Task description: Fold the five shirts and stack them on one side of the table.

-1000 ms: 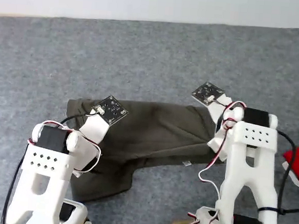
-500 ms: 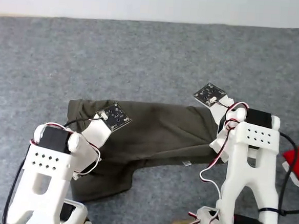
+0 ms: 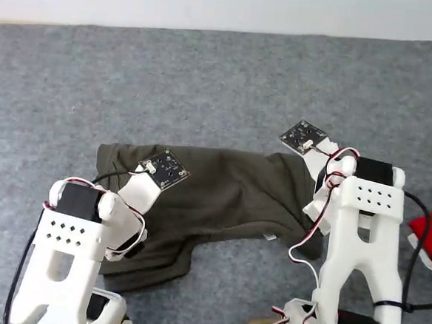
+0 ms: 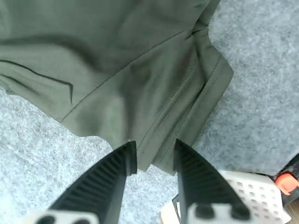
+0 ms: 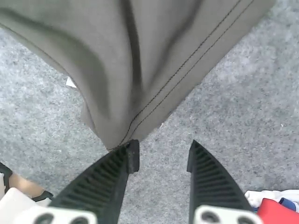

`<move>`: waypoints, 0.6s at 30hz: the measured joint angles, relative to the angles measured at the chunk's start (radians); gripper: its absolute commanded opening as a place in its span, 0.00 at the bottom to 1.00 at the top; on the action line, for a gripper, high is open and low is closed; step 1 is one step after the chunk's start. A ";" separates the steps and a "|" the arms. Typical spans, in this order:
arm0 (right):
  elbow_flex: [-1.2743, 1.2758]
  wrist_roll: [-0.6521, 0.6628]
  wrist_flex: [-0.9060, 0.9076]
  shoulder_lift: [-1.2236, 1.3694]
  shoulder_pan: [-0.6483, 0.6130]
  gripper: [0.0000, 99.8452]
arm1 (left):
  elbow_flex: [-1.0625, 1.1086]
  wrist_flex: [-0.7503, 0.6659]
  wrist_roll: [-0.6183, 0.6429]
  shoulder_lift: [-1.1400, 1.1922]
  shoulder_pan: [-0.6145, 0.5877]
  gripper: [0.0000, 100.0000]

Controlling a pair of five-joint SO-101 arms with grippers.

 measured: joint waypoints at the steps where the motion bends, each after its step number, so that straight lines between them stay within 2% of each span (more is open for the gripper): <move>1: -0.006 0.000 0.006 0.000 0.000 0.18 | 0.000 -0.005 0.000 0.000 0.000 0.14; 6: -0.054 -0.002 -0.014 0.000 0.000 0.17 | 0.000 -0.089 0.005 -0.003 -0.002 0.13; 10: -0.055 -0.064 -0.077 0.000 0.000 0.17 | -0.032 -0.207 0.089 -0.003 -0.051 0.13; 18: -0.055 -0.176 -0.092 0.000 0.000 0.17 | 0.081 -0.592 0.178 -0.003 -0.132 0.03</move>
